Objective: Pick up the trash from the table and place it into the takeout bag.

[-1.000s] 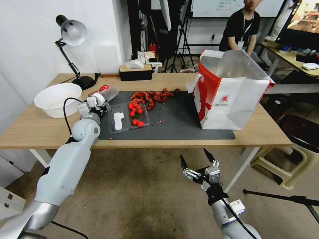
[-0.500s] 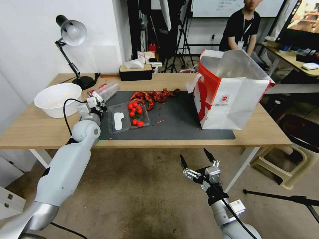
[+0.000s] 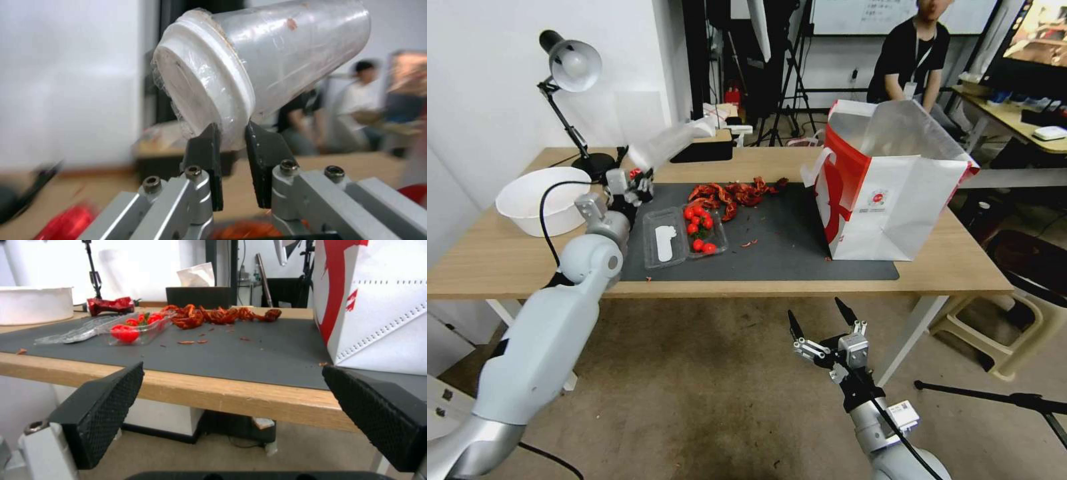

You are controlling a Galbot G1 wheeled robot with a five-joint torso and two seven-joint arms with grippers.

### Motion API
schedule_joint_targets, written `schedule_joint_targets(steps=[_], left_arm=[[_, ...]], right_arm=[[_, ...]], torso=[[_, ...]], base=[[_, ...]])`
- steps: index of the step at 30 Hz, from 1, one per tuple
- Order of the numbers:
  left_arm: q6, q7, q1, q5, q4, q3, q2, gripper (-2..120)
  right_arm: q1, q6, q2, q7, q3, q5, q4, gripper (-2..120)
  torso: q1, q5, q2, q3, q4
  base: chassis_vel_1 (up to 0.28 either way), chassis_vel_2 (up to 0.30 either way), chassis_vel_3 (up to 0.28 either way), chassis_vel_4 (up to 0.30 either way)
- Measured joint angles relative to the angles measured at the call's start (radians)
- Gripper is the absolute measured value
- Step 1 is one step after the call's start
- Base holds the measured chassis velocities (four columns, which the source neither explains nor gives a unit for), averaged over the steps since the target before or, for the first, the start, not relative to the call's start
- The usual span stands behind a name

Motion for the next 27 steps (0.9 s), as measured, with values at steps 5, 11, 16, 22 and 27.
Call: schedule_joint_targets(steps=[5, 11, 16, 22, 27], left_arm=[[-0.09, 0.142, -0.12, -0.05, 0.009, 0.121, 0.027, 12], [-0.115, 0.265, -0.34, -0.103, 0.06, 0.306, -0.003, 12], [-0.124, 0.349, -0.484, -0.131, 0.114, 0.4, -0.047, 12], [-0.135, 0.538, -0.769, -0.141, 0.326, 0.636, -0.186, 12], [-0.141, 0.588, -0.892, -0.098, 0.466, 0.744, -0.269, 12]], right_arm=[[-0.003, -0.001, -0.001, 0.0, 0.004, -0.001, 0.004, 100], [-0.006, -0.002, 0.002, 0.0, 0.008, -0.004, 0.008, 100], [-0.009, -0.002, 0.005, 0.0, 0.011, -0.005, 0.009, 100], [-0.013, -0.002, 0.009, 0.0, 0.018, -0.006, 0.012, 100], [-0.012, 0.0, 0.013, 0.0, 0.019, -0.006, 0.012, 100]], torso=[[0.0, 0.0001, 0.0, 0.0, 0.0], [0.0, 0.0001, 0.0, 0.0, -0.0004], [0.0, 0.0005, 0.0, 0.0, -0.0005], [0.0, 0.0004, 0.0, 0.0, -0.0003], [0.0, 0.0004, 0.0, 0.0, -0.0002]], base=[[0.0, 0.0, 0.0, 0.0], [0.0, 0.0, 0.0, 0.0], [0.0, 0.0, 0.0, 0.0], [0.0, 0.0, 0.0, 0.0], [0.0, 0.0, 0.0, 0.0]])
